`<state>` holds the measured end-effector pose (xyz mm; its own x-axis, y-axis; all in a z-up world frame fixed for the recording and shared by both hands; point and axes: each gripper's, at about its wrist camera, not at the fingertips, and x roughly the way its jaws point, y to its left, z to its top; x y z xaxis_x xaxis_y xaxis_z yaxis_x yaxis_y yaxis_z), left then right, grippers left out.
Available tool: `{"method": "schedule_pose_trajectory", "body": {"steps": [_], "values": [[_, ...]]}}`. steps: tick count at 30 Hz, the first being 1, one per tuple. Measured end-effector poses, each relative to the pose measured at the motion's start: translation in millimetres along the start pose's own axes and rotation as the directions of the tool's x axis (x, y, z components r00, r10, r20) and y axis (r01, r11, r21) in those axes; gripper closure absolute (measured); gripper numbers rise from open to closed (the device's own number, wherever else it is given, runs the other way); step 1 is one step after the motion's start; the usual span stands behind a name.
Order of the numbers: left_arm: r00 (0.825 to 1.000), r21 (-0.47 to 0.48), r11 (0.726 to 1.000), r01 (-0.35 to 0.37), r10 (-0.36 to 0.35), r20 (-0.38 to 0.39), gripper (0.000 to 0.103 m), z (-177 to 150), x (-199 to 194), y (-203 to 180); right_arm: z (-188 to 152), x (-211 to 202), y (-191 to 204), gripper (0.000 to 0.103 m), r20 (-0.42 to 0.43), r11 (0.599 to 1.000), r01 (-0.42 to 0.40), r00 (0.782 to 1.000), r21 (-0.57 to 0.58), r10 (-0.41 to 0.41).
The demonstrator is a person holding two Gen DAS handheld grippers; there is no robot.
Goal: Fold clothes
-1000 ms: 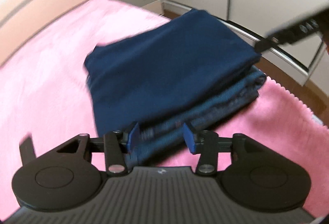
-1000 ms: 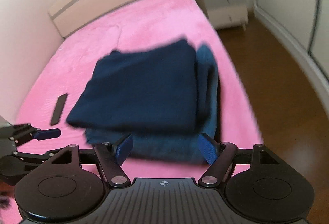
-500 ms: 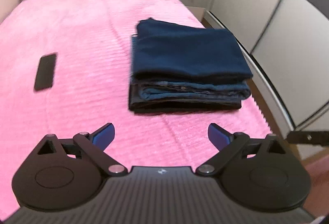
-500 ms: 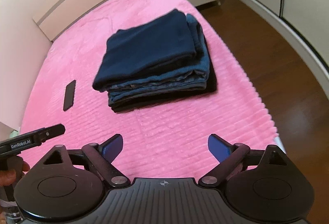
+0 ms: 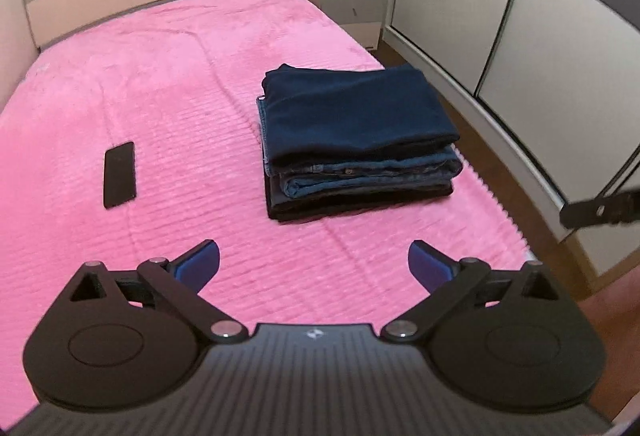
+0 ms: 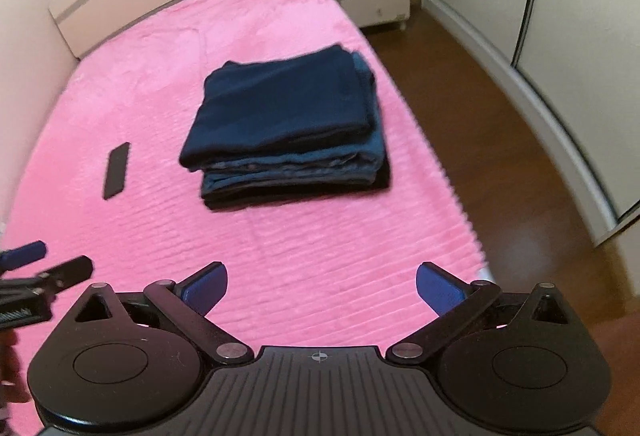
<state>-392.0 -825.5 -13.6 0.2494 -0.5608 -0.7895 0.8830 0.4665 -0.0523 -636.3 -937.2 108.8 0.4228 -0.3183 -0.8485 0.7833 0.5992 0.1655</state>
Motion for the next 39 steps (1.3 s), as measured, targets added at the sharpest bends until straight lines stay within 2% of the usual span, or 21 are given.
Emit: {"method": "schedule_pose_trajectory", "body": {"steps": [4, 9, 14, 18, 25, 39], "values": [[1.000, -0.032, 0.999, 0.014, -0.014, -0.005, 0.002, 1, -7, -1, -7, -11, 4, 0.000, 0.025, 1.000, 0.010, 1.000, 0.024, -0.010], [1.000, -0.024, 0.999, -0.021, 0.021, 0.017, 0.003, 6, -14, 1, -9, -21, 12, 0.000, 0.062, 0.999, 0.002, 0.998, 0.045, -0.004], [0.998, -0.058, 0.997, -0.049, 0.050, 0.028, 0.003, 10, -23, 5, -7, -26, 22, 0.000, 0.058, 1.000, 0.003, 0.998, 0.016, -0.004], [0.997, -0.067, 0.995, -0.073, 0.074, 0.024, 0.002, 9, -29, 6, -7, -28, 23, 0.000, 0.058, 0.999, -0.023, 0.998, 0.024, 0.021], [0.995, -0.069, 0.993, -0.100, 0.101, 0.010, 0.002, 4, -32, 3, -3, -28, 26, 0.000, 0.063, 1.000, -0.023, 0.998, -0.008, 0.023], [0.997, -0.089, 0.994, -0.063, 0.067, 0.036, 0.002, 13, -38, -1, -1, -25, 27, 0.000, 0.070, 0.999, -0.033, 0.997, -0.003, 0.033]]}}
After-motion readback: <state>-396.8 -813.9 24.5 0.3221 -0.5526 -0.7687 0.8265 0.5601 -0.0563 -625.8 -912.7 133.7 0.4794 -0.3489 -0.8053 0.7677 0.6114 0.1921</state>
